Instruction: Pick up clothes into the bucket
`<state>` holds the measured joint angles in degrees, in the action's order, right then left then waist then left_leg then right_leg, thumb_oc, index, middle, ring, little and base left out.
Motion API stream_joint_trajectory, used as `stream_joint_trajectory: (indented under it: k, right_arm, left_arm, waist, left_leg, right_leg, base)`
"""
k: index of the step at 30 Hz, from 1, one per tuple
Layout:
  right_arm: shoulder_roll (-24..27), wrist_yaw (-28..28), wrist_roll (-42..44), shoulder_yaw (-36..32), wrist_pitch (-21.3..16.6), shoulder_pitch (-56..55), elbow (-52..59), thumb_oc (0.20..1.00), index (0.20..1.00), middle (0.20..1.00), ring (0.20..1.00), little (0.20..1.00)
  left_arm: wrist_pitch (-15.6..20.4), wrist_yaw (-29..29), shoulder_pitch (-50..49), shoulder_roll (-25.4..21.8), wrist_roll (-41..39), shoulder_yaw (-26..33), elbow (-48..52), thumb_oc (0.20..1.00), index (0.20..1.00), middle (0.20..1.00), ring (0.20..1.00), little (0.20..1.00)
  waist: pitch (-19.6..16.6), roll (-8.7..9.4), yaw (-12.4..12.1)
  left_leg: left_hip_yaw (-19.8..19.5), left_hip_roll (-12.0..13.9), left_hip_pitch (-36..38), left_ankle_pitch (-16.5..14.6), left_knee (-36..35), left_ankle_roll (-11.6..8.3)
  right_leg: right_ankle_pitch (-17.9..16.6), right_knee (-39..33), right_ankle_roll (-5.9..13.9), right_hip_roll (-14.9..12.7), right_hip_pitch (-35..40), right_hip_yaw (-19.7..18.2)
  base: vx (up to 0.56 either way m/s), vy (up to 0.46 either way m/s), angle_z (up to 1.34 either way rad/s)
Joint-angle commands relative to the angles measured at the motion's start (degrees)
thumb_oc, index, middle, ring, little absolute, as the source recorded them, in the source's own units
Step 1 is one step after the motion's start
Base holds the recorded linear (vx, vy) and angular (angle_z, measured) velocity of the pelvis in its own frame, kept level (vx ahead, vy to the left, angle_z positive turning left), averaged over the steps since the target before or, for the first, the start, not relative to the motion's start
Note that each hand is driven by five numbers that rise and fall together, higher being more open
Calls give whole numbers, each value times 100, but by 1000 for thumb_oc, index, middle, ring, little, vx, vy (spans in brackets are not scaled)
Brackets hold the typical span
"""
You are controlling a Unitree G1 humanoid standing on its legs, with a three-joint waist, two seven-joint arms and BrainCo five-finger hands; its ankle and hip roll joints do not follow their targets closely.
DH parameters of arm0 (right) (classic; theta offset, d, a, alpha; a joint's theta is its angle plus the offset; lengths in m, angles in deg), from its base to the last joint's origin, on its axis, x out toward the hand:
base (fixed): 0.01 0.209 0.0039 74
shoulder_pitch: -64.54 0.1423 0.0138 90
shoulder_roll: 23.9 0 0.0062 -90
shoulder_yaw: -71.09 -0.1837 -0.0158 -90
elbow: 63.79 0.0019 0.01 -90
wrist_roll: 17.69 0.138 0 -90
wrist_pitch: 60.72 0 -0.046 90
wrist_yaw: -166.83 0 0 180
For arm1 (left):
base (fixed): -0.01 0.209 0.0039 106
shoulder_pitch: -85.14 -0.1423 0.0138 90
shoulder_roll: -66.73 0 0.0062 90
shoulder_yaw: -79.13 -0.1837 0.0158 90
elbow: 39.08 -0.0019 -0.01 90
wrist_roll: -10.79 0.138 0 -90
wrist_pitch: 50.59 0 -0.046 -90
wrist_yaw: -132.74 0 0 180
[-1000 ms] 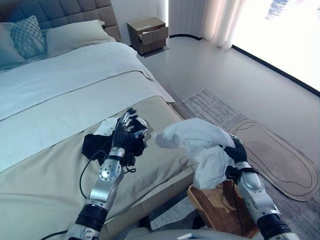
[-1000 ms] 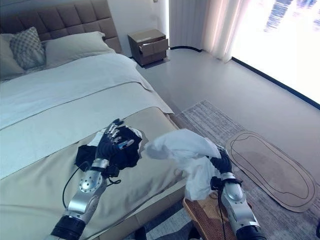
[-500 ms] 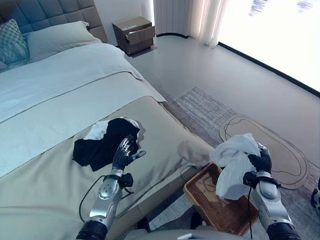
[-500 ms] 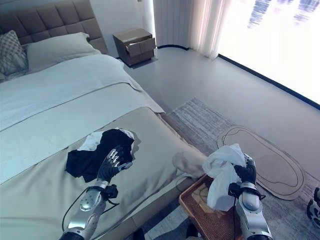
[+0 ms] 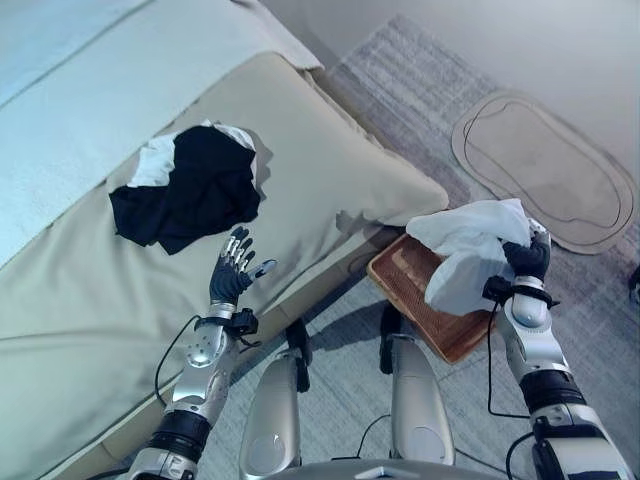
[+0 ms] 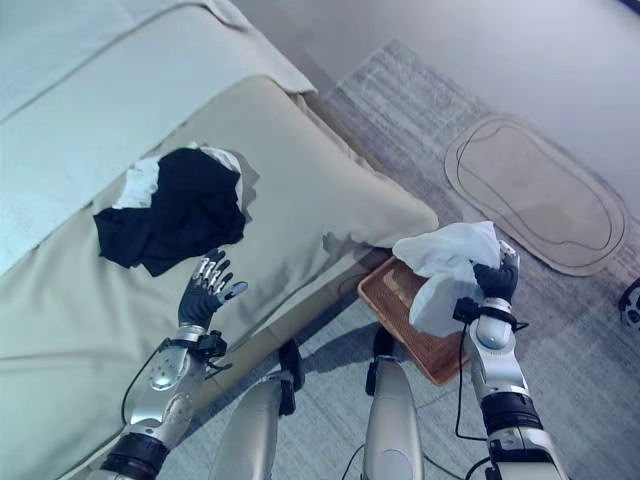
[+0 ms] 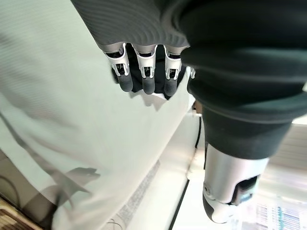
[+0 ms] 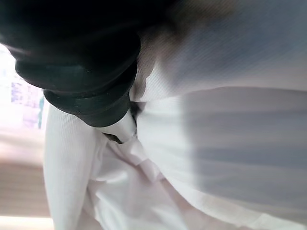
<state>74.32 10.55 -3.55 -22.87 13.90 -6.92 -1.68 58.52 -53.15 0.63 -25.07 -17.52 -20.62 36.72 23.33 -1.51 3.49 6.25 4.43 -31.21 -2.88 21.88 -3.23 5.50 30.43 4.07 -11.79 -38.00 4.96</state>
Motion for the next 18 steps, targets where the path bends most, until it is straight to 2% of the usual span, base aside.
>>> stream_joint_trajectory:
  k: [1, 10, 16, 17, 18]
  right_arm:
    - [523, 431, -106, -211, -558, 301, 324, 200, 200, 200, 200, 200]
    - [932, 793, -227, 76, -510, 1082, -99, 200, 200, 200, 200, 200]
    - [1120, 857, -116, 257, -459, 1528, -806, 200, 200, 200, 200, 200]
    - [1147, 868, -176, 346, -408, 1598, -912, 200, 200, 200, 200, 200]
    - [1195, 833, -252, 506, -322, 1699, -1155, 200, 200, 200, 200, 200]
  left_arm:
    - [485, -161, -51, -109, -30, 82, 591, 1000, 1000, 1000, 1000, 1000]
    - [664, -510, 153, -219, 110, 48, 768, 1000, 1000, 1000, 1000, 1000]
    - [752, -609, 188, -218, 16, 27, 940, 1000, 1000, 1000, 1000, 1000]
    - [767, -623, 190, -209, -15, 17, 967, 1000, 1000, 1000, 1000, 1000]
    - [809, -664, 219, -204, -31, 9, 1013, 1000, 1000, 1000, 1000, 1000]
  waist:
    - [-334, -55, 16]
    - [-149, -255, -17]
    - [-77, -361, -104]
    - [-69, -393, -141]
    - [-24, -420, -172]
  left_leg:
    - [-63, 244, -603, -867, 1339, 83]
    - [127, 261, -1625, -1099, 2067, 156]
    - [212, 266, -1957, -1200, 2337, 187]
    - [190, 278, -1897, -1404, 2403, 150]
    - [223, 262, -1955, -1430, 2460, 166]
  right_leg:
    - [-340, -139, 343, -75, -286, -615]
    - [-245, 490, 270, 77, -1500, -1057]
    - [-156, 805, 244, 124, -1898, -1161]
    - [56, 964, 268, 146, -1913, -1177]
    - [63, 1054, 274, 146, -2011, -1213]
  base:
    - [-145, 29, -18]
    - [-62, 23, -18]
    - [-5, 26, -6]
    - [86, 51, -14]
    - [90, 39, -13]
